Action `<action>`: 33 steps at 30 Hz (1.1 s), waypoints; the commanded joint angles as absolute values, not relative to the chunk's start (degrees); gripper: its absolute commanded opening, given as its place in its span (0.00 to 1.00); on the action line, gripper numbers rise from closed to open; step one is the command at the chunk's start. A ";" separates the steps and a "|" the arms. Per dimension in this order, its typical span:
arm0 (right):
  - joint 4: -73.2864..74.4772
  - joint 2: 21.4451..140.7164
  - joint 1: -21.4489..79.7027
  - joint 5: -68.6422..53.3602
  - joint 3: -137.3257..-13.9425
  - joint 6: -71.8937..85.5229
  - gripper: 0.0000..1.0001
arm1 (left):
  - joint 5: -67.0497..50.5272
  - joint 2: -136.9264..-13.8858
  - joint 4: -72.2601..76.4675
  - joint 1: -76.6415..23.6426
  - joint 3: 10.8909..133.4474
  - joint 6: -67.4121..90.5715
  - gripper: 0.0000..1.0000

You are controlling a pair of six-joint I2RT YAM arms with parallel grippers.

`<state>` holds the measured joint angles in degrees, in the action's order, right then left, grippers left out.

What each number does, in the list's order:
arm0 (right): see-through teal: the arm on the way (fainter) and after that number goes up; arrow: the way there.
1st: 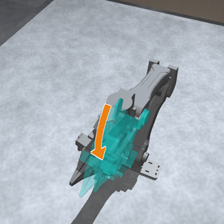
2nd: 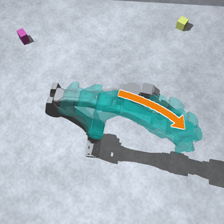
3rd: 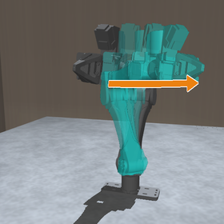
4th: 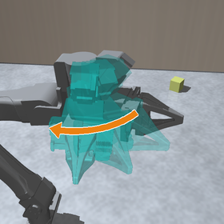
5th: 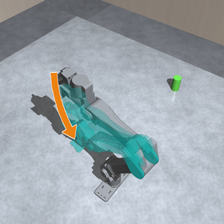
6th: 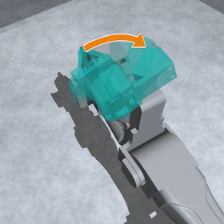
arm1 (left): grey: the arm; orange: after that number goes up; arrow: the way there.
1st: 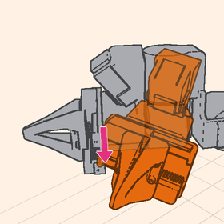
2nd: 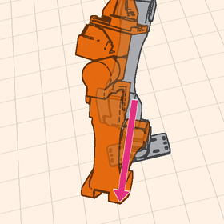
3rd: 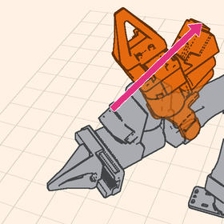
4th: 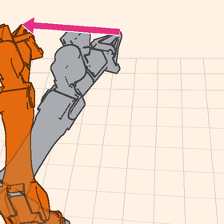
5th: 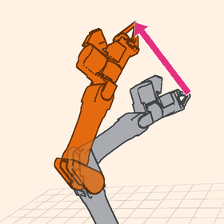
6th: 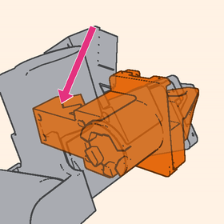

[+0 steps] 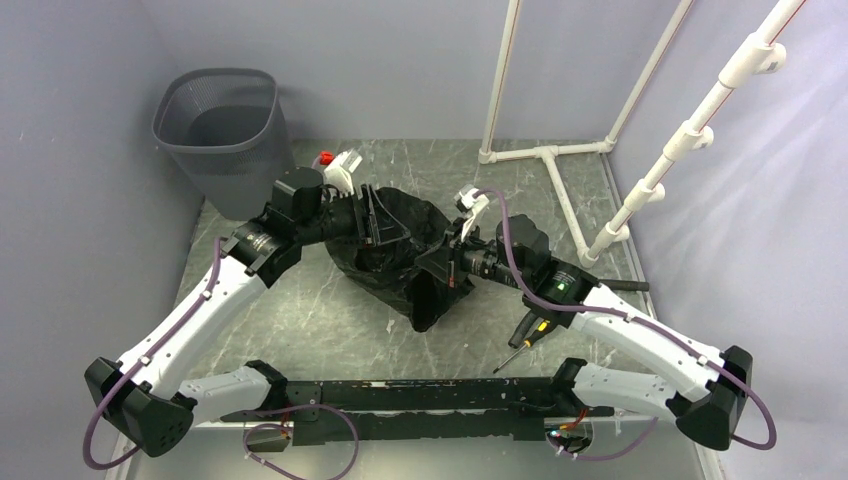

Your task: Put the trash bags into the trash bin

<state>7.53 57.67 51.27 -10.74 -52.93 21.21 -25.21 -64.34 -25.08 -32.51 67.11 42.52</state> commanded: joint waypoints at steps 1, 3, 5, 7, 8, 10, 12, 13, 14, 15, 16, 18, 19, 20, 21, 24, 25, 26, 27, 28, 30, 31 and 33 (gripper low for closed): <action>5.61 56.46 50.71 -16.31 -52.69 20.34 0.11 | -27.07 -64.00 -24.58 -32.78 68.83 40.20 0.56; 5.16 57.18 50.71 -17.71 -52.73 20.70 0.13 | -27.56 -64.38 -23.87 -32.74 68.44 40.57 0.56; 5.61 57.95 50.71 -18.54 -53.13 20.94 0.14 | -27.41 -64.80 -23.72 -32.78 68.38 40.99 0.57; 6.75 58.77 50.71 -19.01 -53.85 20.79 0.15 | -26.58 -64.88 -23.35 -32.78 67.89 41.33 0.60; 7.24 59.04 50.71 -19.13 -54.14 20.68 0.16 | -26.35 -64.79 -22.74 -32.78 67.54 41.63 0.61; 7.54 59.10 50.71 -19.22 -54.31 20.65 0.17 | -26.64 -64.77 -21.75 -32.78 67.19 42.10 0.63; 7.29 58.88 50.71 -18.60 -54.04 21.01 0.18 | -27.36 -65.07 -21.24 -32.78 67.20 42.52 0.64; 6.91 58.69 50.71 -18.18 -53.72 21.27 0.18 | -27.60 -65.31 -21.34 -32.78 67.28 42.68 0.64; 6.38 58.35 50.71 -17.81 -53.37 21.50 0.19 | -27.78 -65.51 -21.53 -32.78 67.46 42.83 0.63; 5.62 58.04 50.71 -17.53 -53.01 21.75 0.19 | -28.20 -65.70 -21.70 -32.78 67.47 42.84 0.61; 5.13 57.81 50.76 -17.37 -52.78 21.93 0.19 | -28.44 -65.88 -21.84 -32.78 67.46 42.85 0.58; 4.68 57.66 50.71 -17.00 -52.56 22.35 0.20 | -28.50 -66.00 -22.31 -32.78 67.19 42.98 0.49; 4.67 57.75 50.71 -17.04 -52.63 22.43 0.20 | -28.59 -65.94 -22.32 -32.78 66.81 42.98 0.42; 4.73 57.79 50.71 -17.05 -52.64 22.49 0.21 | -28.52 -65.85 -22.26 -32.78 66.65 42.98 0.39; 4.75 57.88 50.73 -16.93 -52.65 22.65 0.21 | -28.47 -65.76 -22.05 -32.81 66.28 43.10 0.33; 5.33 58.01 50.71 -15.70 -52.67 23.54 0.26 | -29.44 -65.57 -20.16 -32.79 65.47 43.91 0.16; 6.29 58.01 50.71 -14.63 -53.01 24.36 0.29 | -30.27 -65.63 -18.37 -32.78 65.03 44.44 0.10; 7.49 58.11 50.71 -13.56 -53.45 25.09 0.31 | -30.99 -65.64 -16.64 -32.78 64.51 45.11 0.05; 8.81 58.15 50.71 -13.04 -53.92 25.72 0.34 | -31.64 -65.65 -15.18 -32.83 64.03 45.85 0.03; 10.04 58.10 50.71 -12.59 -54.41 26.63 0.38 | -32.02 -65.72 -13.93 -32.79 63.65 46.62 0.03; 13.01 58.06 50.71 -10.57 -55.59 29.60 0.49 | -32.50 -65.87 -11.41 -32.87 62.83 47.95 0.03; 14.49 58.04 50.71 -9.72 -55.94 31.13 0.57 | -32.22 -66.04 -10.84 -32.95 62.73 48.40 0.03; 17.26 58.07 50.71 -8.64 -56.89 33.91 0.65 | -31.43 -66.40 -11.23 -33.32 63.29 48.41 0.02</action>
